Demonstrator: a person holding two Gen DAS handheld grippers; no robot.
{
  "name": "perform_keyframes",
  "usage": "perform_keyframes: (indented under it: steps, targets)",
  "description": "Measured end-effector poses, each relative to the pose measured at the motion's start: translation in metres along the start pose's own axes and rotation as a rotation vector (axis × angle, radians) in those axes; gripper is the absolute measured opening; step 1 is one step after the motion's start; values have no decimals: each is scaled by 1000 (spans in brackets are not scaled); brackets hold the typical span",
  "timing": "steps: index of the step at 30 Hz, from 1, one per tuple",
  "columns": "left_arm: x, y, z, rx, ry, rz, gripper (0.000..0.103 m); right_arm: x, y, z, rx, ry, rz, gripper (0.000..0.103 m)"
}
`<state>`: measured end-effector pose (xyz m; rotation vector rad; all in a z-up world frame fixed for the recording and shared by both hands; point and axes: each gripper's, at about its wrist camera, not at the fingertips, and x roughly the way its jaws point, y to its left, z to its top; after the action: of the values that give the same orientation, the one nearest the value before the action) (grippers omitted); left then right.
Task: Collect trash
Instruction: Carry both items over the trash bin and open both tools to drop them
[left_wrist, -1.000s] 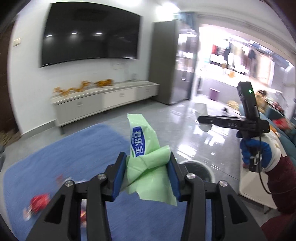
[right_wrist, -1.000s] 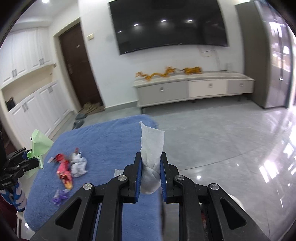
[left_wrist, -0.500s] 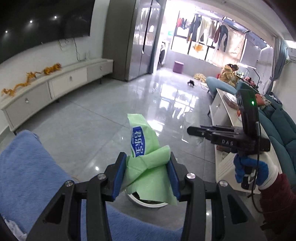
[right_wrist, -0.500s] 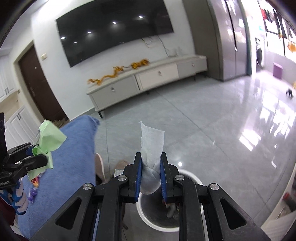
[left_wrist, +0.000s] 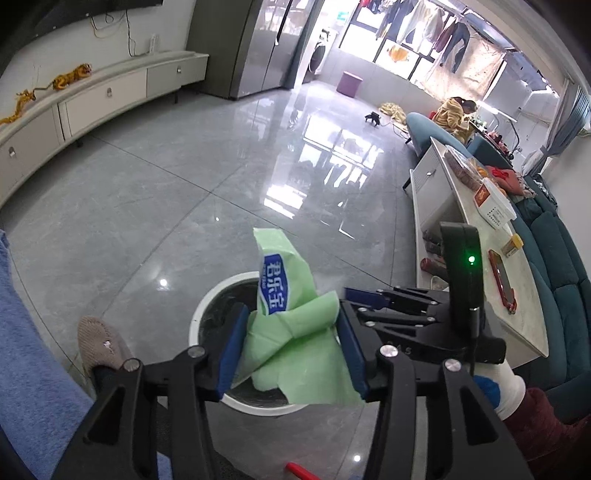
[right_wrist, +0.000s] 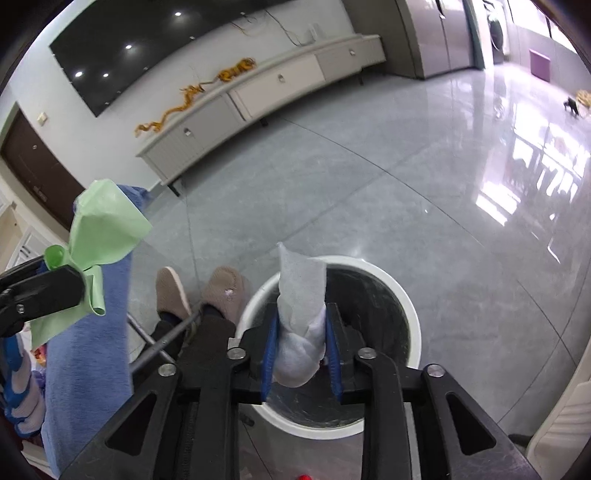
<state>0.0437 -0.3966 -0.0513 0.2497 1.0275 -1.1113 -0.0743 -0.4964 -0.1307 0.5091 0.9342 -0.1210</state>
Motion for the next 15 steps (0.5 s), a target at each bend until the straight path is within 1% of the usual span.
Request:
perform_keyframes:
  steps: [1,3,4,5,9,11,15]
  targets:
    - [5,0,0,-9,10,-10,53,2,-3,-2,4,5,-2,33]
    - [13,0,1,-21,17,-17,62,6,-7,-5,11,18,-6,37]
    - [16,0,1,-25,21,-18,62,9,-8,-5,12,24,-11,41]
    - [18,1,2,-28,24,-18,62,11,-10,-7,14,29,-18,43]
    - [19,0,0,-39,19,1,62,13,-16,-9,28,41,-29,43]
    - [15,2,-1,-39,7,25,62,12,-17,-9,30,41,-33,43]
    - [6,5,-3,-46,-26,97,62,9,-16,-6,31,28,-40,43]
